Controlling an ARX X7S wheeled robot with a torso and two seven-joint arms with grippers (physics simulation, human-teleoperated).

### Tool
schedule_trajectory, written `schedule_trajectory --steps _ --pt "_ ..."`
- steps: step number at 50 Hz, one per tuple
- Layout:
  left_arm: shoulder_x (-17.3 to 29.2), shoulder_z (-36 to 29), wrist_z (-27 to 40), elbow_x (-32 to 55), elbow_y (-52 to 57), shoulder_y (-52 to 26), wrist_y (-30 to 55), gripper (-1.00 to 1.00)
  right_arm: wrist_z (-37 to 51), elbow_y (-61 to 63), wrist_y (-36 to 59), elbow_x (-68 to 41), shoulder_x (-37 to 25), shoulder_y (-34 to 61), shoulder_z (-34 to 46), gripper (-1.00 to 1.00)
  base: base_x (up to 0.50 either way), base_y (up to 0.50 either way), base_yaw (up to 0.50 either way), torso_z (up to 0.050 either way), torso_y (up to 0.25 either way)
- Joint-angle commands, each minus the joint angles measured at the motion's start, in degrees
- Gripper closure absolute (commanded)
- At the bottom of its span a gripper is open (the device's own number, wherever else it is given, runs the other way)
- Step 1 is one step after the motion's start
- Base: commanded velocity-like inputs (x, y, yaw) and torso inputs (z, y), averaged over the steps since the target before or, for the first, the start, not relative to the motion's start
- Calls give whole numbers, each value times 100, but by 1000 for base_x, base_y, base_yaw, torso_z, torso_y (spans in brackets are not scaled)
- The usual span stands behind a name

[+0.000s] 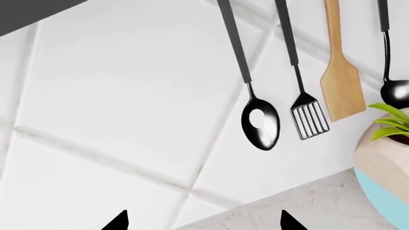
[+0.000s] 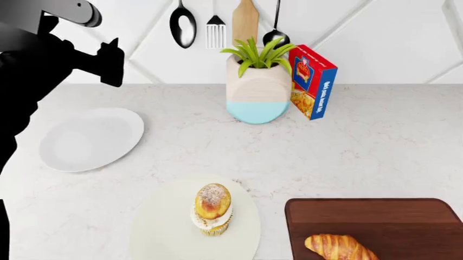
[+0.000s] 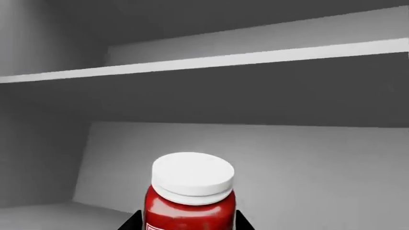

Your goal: From the different types of pastries on the counter, select a croissant and place it on the cutting board. Then retrieve a jar of jam from the cabinet and place it alongside the croissant on the cutting board.

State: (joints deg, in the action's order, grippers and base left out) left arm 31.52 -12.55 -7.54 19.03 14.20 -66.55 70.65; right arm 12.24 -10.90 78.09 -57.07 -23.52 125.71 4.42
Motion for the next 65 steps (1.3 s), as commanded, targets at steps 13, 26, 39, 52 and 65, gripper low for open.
schedule_trajectory --steps 13,26,39,52,65 --pt "-3 -14 33 10 -48 -20 -29 -100 1504 -238 948 -2117 621 -440 -2422 100 0 0 0 0 0" --pt "-17 -27 56 22 -57 8 -40 -100 2591 -434 1080 -4019 603 -750 -2295 100 0 0 0 0 0" --pt "-6 -33 54 31 -102 14 -90 -100 3500 -248 860 -5424 475 -1284 -1779 100 0 0 0 0 1" --pt "-12 -46 66 38 -137 3 -120 -100 4124 163 648 -6434 213 -1770 -1213 100 0 0 0 0 0" --pt "-6 -40 83 58 -115 -11 -96 -100 4597 710 471 -7153 -206 -2449 -700 100 0 0 0 0 0"
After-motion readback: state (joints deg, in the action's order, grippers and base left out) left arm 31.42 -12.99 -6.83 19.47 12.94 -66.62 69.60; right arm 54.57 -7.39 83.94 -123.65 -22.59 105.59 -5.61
